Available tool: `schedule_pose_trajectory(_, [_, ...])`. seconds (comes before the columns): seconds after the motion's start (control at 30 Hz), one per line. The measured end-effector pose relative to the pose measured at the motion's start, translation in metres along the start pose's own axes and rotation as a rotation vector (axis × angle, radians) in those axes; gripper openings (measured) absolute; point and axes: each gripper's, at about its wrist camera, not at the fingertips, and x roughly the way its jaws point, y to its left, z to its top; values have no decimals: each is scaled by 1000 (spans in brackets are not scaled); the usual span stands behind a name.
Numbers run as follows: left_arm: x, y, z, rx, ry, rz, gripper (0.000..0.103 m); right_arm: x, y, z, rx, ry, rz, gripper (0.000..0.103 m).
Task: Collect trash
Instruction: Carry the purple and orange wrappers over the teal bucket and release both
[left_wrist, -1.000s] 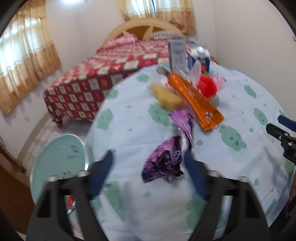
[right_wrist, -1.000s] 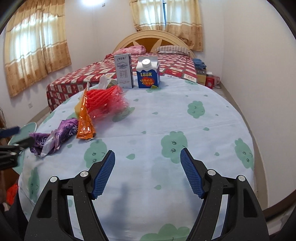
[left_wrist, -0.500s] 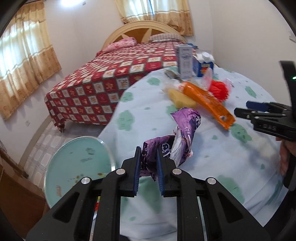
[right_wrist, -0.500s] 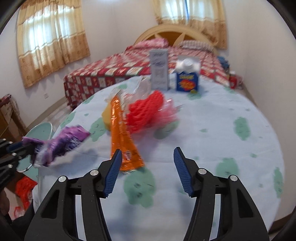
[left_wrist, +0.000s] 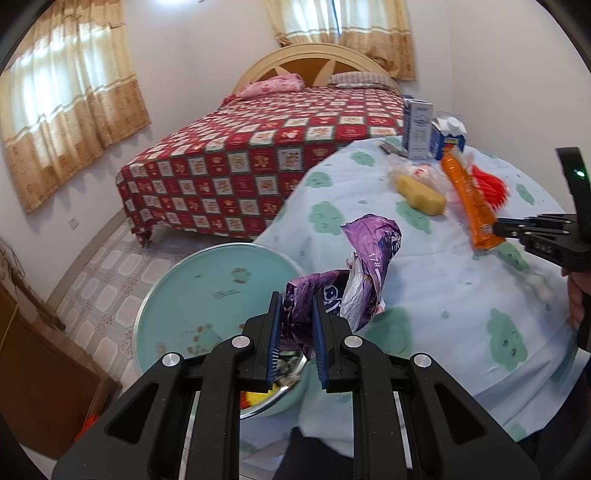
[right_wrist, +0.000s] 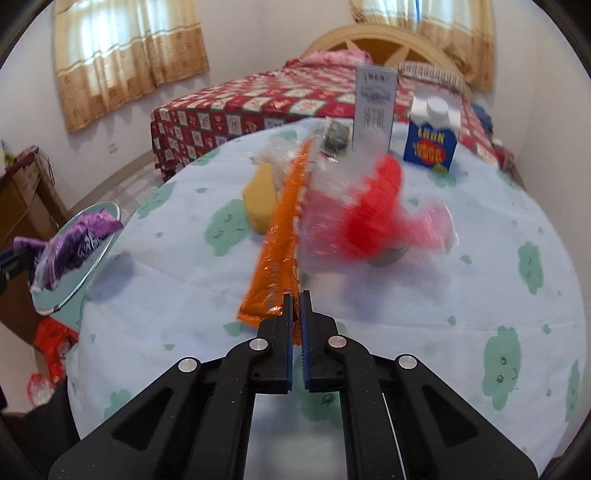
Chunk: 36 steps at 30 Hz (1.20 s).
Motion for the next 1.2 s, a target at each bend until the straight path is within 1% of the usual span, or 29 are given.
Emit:
schedule_pose_trajectory(0.17, [-10, 20, -1, -24, -19, 32, 16, -24, 23, 3, -62, -86, -10, 4])
schedule_pose_trajectory(0.3, [-16, 30, 2, -40, -39, 63, 16, -35, 40, 13, -113, -121, 5, 4])
schedule_pose_trajectory(0.43, [-20, 36, 1, -38, -52, 96, 16, -40, 54, 23, -151, -135, 33, 4])
schedule_pose_trajectory(0.73, [-17, 55, -11, -53, -29, 148, 16, -32, 95, 32, -244, -123, 101, 4])
schedule_pose_trajectory(0.9, [-16, 71, -18, -77, -13, 176, 16, -25, 115, 36, -268, -113, 147, 4])
schedule_pose_trajectory(1.2, [-17, 92, -28, -109, 10, 218, 16, -12, 142, 45, -312, -102, 201, 4])
